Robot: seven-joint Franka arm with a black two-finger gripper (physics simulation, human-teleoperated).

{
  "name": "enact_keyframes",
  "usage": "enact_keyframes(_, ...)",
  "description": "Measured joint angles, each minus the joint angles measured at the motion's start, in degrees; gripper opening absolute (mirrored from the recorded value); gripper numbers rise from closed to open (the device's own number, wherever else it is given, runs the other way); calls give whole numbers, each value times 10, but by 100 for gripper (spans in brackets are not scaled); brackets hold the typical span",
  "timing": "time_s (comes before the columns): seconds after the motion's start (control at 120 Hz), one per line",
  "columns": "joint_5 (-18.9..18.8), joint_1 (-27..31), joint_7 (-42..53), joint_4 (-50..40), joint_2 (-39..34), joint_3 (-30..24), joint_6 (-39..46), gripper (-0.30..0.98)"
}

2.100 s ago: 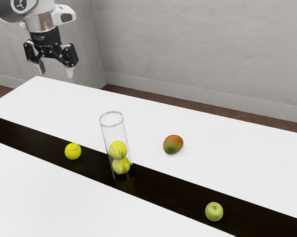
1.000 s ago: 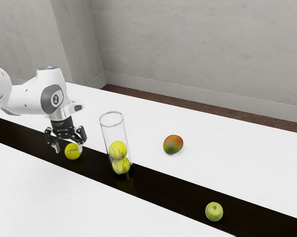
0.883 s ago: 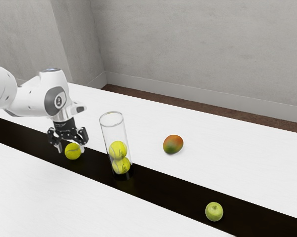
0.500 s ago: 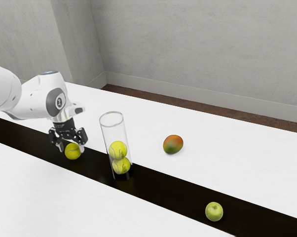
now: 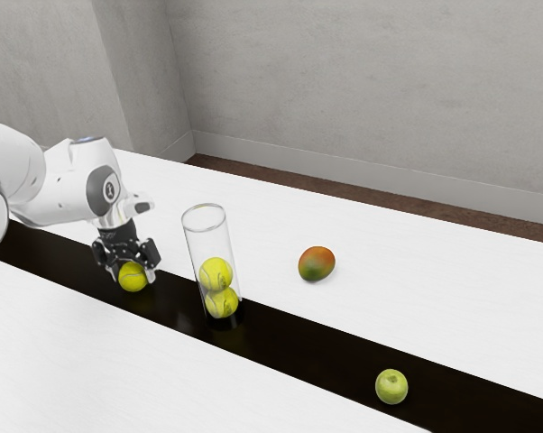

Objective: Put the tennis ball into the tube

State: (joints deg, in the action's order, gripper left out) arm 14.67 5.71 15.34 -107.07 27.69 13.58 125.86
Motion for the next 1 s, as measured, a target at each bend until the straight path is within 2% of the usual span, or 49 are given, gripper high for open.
enact_keyframes(0.117,5,0,12,-2,0,0,0,68)
enact_keyframes(0.325,9,0,28,-2,0,0,-1,48)
enact_keyframes(0.567,6,-1,39,-2,-4,0,-2,35)
enact_keyframes(0.708,0,-6,39,-17,-75,0,-11,31)
enact_keyframes(0.842,-43,-24,22,-3,-173,-5,-54,29)
enact_keyframes(1.0,-84,-40,-13,100,-189,-40,-130,28)
